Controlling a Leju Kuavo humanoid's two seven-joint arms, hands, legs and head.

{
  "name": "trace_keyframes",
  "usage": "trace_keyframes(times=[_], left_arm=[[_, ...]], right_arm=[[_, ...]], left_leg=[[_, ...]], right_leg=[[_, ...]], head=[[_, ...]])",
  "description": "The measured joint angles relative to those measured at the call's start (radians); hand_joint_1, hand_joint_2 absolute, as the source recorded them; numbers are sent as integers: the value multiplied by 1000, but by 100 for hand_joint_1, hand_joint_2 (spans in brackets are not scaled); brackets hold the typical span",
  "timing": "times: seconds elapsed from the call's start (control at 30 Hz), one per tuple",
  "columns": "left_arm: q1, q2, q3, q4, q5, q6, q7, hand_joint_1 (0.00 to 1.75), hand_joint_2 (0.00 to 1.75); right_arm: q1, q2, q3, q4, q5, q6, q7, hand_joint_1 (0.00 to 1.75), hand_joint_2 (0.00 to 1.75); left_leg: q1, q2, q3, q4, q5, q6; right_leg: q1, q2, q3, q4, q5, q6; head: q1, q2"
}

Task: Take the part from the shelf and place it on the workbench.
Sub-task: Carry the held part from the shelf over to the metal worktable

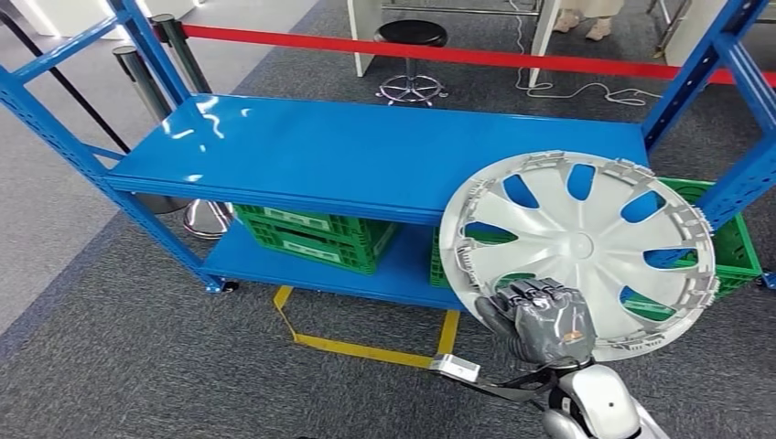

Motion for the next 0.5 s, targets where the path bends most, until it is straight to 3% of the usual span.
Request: trace_keyframes(times=[0.03,0.07,0.1,0.13,0.2,0.27,0.3,0.4,0.47,0.5], left_arm=[[-1,0,0,0,0,0,0,0,175],[-1,0,0,0,0,-1,0,0,175],[0,0,0,0,-1,-2,0,0,175],[1,0,0,0,-2,-3,1,0,175],[6,0,-1,0,-7,-7,2,0,175],[11,2,-2,0,-14,-9,4,0,175],[13,3,-2,0,-18,-10,5,0,175],[15,6,-2,0,-22,-17,5,0,175],[15,7,-1,0,-22,-20,5,0,175],[15,8,-1,0,-22,-21,5,0,175]], right_arm=[[0,0,0,0,0,0,0,175,175],[1,0,0,0,0,0,0,175,175],[1,0,0,0,0,0,0,175,175],[1,0,0,0,0,0,0,175,175],[1,0,0,0,1,3,0,175,175],[0,-1,0,0,4,8,0,175,175],[-1,-1,0,0,6,13,1,175,175],[-4,-9,1,3,14,31,1,175,175],[-7,-15,4,10,17,39,1,175,175],[-9,-17,7,14,18,41,0,175,175]], left_leg=[[1,0,-2,62,-43,-2],[2,0,1,112,-63,-1],[2,0,12,140,-58,2],[1,0,35,133,-33,7],[-3,-1,116,29,14,28],[-9,0,199,-110,7,45],[-13,0,218,-153,-5,49],[-15,-3,219,-193,5,54],[-12,-9,209,-199,23,60],[-13,-13,200,-197,29,62]], right_leg=[[3,0,-13,1,11,-3],[6,-1,-28,1,21,-5],[9,-1,-43,3,32,-6],[13,-1,-57,3,43,-6],[20,0,-81,4,63,-7],[23,0,-96,3,79,-3],[22,-2,-101,1,88,1],[15,-10,-117,1,97,20],[15,-6,-147,62,47,26],[15,-2,-170,123,9,28]], head=[[-1,0],[-2,0],[-2,0],[-2,0],[-2,0],[-2,0],[-2,0],[-1,0],[0,0],[0,0]])
